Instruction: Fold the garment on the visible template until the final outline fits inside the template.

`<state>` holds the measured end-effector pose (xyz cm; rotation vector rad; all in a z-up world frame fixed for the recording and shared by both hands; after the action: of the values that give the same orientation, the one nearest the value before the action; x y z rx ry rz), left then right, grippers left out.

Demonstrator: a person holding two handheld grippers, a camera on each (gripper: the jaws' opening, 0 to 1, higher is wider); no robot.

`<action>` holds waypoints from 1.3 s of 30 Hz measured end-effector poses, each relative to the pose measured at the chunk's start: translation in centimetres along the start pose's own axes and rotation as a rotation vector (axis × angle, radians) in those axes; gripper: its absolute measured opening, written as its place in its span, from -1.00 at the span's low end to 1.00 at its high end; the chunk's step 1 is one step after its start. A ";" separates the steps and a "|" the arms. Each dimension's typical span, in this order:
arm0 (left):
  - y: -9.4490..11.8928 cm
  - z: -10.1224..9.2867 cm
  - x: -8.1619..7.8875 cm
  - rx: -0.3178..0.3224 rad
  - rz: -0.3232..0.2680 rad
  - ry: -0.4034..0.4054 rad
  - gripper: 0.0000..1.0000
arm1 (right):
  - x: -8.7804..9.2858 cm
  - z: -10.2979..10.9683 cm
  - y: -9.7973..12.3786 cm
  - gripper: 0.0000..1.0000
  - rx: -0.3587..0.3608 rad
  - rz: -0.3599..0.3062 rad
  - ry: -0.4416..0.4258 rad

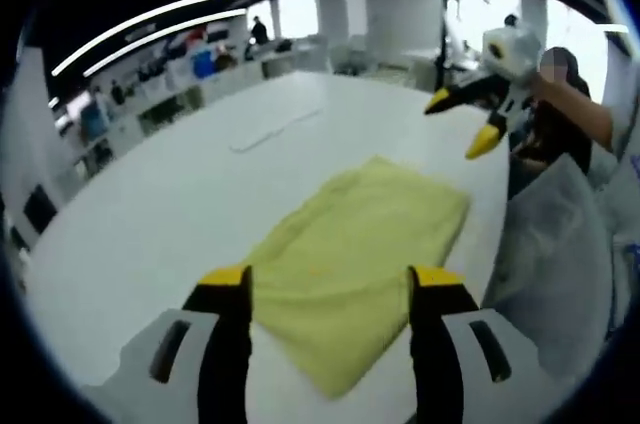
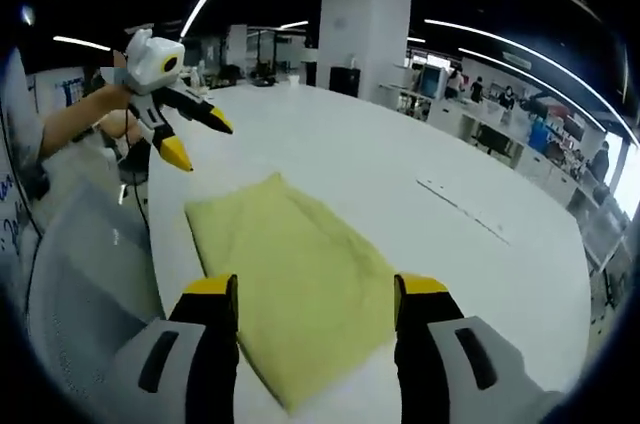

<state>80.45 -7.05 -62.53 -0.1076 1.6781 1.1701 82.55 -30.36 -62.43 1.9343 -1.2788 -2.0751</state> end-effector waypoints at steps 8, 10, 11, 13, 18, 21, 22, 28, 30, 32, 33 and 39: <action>2.0 -1.2 0.7 0.012 -0.023 -0.009 0.45 | 0.7 1.0 1.8 0.54 0.006 0.010 -0.006; 2.3 -1.2 0.5 0.008 -0.046 0.001 0.55 | 0.7 1.1 2.2 0.60 0.010 0.008 -0.016; 2.6 -1.3 0.6 0.005 -0.051 0.002 0.59 | 0.7 1.2 2.5 0.63 0.010 0.007 -0.021; 3.1 -1.4 0.7 -0.006 -0.051 -0.001 0.65 | 0.7 1.3 2.9 0.78 0.024 0.010 -0.022; 4.1 -1.8 1.0 -0.015 -0.045 0.003 0.78 | 1.0 1.9 4.0 0.93 0.020 0.024 -0.009; 4.7 -2.1 1.1 -0.012 -0.053 0.012 0.86 | 1.4 2.5 4.6 0.99 0.016 0.048 0.004; 5.0 -2.3 1.2 -0.009 -0.050 0.011 0.89 | 1.6 2.7 4.9 0.99 0.018 0.059 0.011; 6.0 -3.0 1.9 -0.006 -0.027 0.001 0.99 | 1.7 3.1 6.9 0.99 0.038 0.056 0.006; 6.4 -3.5 2.1 0.008 -0.025 0.007 0.99 | 1.7 3.1 7.6 1.00 0.054 0.052 0.002; 6.6 -3.8 2.2 0.012 -0.029 0.014 0.99 | 1.6 3.3 8.3 1.00 0.058 0.048 0.002; 6.8 -4.0 2.3 0.016 -0.029 0.012 0.99 | 1.6 3.5 8.7 1.00 0.057 0.046 -0.003; 7.7 -4.4 2.4 0.013 -0.040 0.030 0.99 | 1.7 4.1 10.0 1.00 0.052 0.017 -0.054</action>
<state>71.94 -5.12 -59.56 -0.1503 1.7020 1.1325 73.80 -35.69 -58.62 1.8929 -1.3683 -2.1211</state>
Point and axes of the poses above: the point that each gripper's makers call its tool centre point, and the gripper's own axes: y roughly backward along the fingers, z roughly to its left, x roughly out of its underside, the point moved 2 cm from there along y, roughly backward along the fingers, and after that the axes turned 2 degrees about z, right-handed, at the moved point
